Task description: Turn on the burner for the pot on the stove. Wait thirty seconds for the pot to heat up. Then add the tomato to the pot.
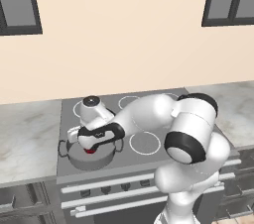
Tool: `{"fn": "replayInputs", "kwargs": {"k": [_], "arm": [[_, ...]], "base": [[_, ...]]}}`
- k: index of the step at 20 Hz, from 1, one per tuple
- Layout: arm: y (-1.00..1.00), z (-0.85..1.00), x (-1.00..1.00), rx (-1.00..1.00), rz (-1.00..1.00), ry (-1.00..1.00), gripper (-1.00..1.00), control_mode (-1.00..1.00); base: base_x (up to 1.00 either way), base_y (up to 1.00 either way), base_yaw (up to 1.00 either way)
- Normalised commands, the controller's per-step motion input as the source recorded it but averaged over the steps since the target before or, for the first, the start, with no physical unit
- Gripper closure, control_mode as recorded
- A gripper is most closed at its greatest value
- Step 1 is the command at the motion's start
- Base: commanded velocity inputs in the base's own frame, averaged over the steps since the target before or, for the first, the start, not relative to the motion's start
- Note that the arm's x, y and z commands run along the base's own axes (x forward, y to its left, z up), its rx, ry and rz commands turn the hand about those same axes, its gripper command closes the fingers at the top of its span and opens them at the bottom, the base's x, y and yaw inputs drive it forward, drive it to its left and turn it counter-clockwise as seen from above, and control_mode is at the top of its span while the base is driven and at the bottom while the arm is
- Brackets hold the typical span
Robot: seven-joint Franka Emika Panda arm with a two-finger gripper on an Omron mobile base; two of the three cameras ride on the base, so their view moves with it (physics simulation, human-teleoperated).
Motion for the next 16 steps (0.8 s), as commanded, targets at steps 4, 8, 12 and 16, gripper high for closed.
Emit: {"fn": "replayInputs", "kwargs": {"k": [4,8,12,16], "arm": [[0.0,0.0,0.0,0.0,-0.02,0.0,-1.0,-1.0],[0.0,0.23,-0.14,0.0,-0.06,-0.08,-1.0,-1.0],[-0.35,0.69,-0.95,0.0,-0.12,-0.21,-1.0,-1.0],[-0.69,1.0,-1.0,0.06,-0.02,-0.39,-1.0,-1.0]], "base": [[0.0,0.0,0.0],[0.0,0.0,0.0],[0.0,0.0,0.0],[0.0,0.0,0.0]]}}
